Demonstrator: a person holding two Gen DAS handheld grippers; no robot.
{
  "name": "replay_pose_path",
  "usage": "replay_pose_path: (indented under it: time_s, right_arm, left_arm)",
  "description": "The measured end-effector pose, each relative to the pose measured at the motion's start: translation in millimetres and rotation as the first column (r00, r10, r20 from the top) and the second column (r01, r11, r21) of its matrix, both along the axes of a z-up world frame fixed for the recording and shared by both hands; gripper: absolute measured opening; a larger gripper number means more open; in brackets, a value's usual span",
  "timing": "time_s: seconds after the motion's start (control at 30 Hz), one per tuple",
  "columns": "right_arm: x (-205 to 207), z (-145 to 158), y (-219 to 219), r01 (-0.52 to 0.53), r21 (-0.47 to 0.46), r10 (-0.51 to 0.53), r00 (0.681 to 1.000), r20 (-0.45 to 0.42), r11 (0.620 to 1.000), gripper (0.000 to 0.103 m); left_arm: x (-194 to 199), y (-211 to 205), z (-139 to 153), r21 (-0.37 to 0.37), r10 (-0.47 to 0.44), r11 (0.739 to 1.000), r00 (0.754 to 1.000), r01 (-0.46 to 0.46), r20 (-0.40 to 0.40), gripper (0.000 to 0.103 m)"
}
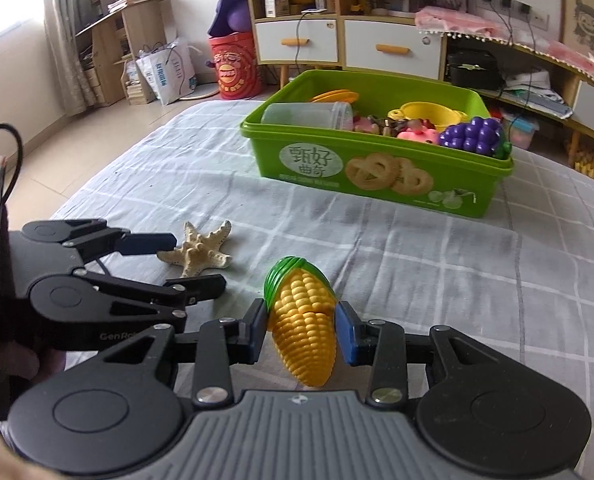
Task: Organize rigid objects
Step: 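Lower the left gripper onto the beige starfish while the right holds the corn, then close the left gripper on the starfish while the right holds the corn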
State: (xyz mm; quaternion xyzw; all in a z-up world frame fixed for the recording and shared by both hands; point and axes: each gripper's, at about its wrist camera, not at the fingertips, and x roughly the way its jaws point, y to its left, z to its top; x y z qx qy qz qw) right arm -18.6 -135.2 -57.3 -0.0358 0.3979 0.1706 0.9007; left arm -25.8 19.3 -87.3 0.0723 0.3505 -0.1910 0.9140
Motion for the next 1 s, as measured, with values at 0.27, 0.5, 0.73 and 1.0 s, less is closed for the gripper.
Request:
replay_pose_path:
  time_s: [0.27,0.5,0.73,1.0]
  right_arm:
    - [2,0,-8,0.058,0.0,-0.058,0.998,-0.004,0.998,0.023]
    - [8,3,-17,0.111,0.012,-0.111,0.994,-0.008,0.994,0.022]
    - [18,5,-34,0.178,0.045,-0.177,0.984,-0.036,0.983,0.019]
    - [21,13,-41,0.201,0.056,-0.2,0.979,-0.024,0.978,0.019]
  left_arm:
    - [-1,1,3,-0.02,0.016,1.0,1.0,-0.016,0.006,0.053]
    - [1,4,12,-0.052,0.029,0.998,0.999,-0.028,0.017,0.053]
    - [8,2,24,-0.055,0.02,0.998,0.999,-0.017,0.037,0.053]
    - [15,-3,38,-0.066,0.005,0.998,0.998,-0.001,0.058,0.053]
